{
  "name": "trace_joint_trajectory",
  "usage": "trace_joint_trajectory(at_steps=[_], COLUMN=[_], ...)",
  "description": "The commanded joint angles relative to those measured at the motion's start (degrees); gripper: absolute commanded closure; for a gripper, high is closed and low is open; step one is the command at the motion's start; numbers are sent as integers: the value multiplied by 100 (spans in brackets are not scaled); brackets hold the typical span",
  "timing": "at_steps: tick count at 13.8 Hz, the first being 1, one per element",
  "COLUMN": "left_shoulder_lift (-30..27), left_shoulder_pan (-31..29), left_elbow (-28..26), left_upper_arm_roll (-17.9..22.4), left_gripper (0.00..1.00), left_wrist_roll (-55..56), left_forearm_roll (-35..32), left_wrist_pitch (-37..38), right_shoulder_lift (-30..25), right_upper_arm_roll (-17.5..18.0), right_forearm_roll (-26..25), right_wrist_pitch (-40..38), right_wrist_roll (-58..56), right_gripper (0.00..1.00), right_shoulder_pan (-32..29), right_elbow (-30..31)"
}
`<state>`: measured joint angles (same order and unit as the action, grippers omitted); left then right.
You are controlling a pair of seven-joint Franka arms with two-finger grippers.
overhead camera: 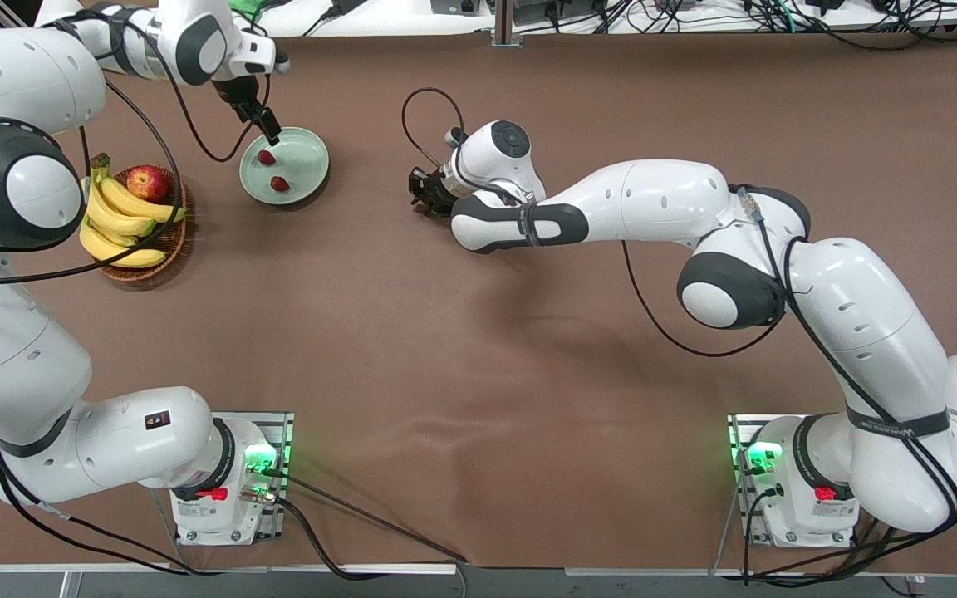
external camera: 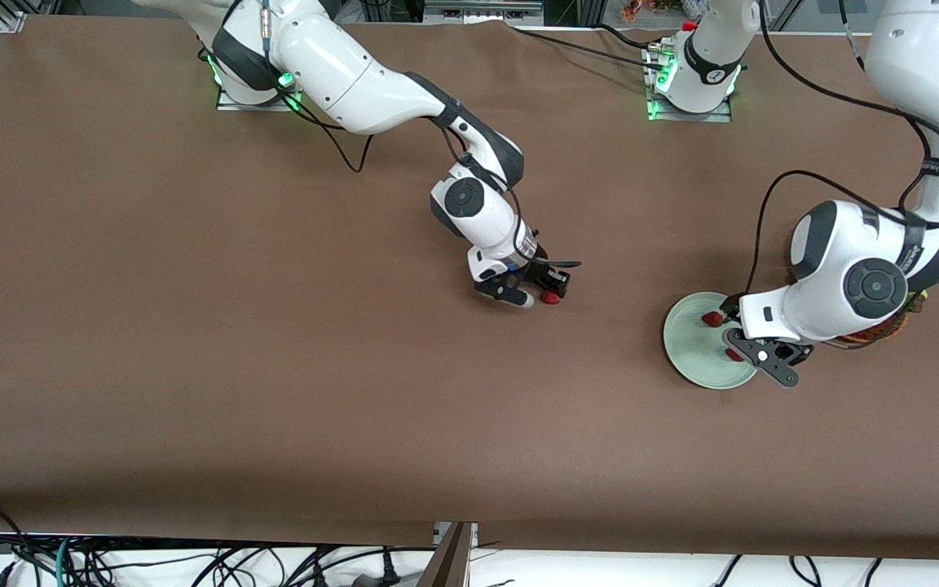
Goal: Collect all strawberries into plate
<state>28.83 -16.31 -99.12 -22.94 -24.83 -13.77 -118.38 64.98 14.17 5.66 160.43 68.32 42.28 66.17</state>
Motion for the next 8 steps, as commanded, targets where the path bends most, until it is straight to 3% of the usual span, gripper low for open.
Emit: trace_joint_trajectory(at_steps=[1,4,8], left_shoulder_lift=[-44,-122,-123], left_shoulder_pan=[-13,-30,5], left_elbow=[295,384,340], left_upper_arm_roll=[-324,-475,-755], left_gripper=[0,0,0], left_wrist_roll=[810,1768,3226], left_forearm_roll=[400,1014,1491], left_wrist_pitch=[648,904,923], right_shoulder_lift=[-89,-677,-1582], right_upper_arm_roll=[-20,-73,-73], right_forearm_roll=[-48,-39,23], right_wrist_pitch=[-404,-1826,-3751], right_wrist_roll=[85,-247,-1924], right_gripper=[0,0,0], right_shoulder_pan=[-53,-500,-1194], right_elbow=[-271,-289,-272])
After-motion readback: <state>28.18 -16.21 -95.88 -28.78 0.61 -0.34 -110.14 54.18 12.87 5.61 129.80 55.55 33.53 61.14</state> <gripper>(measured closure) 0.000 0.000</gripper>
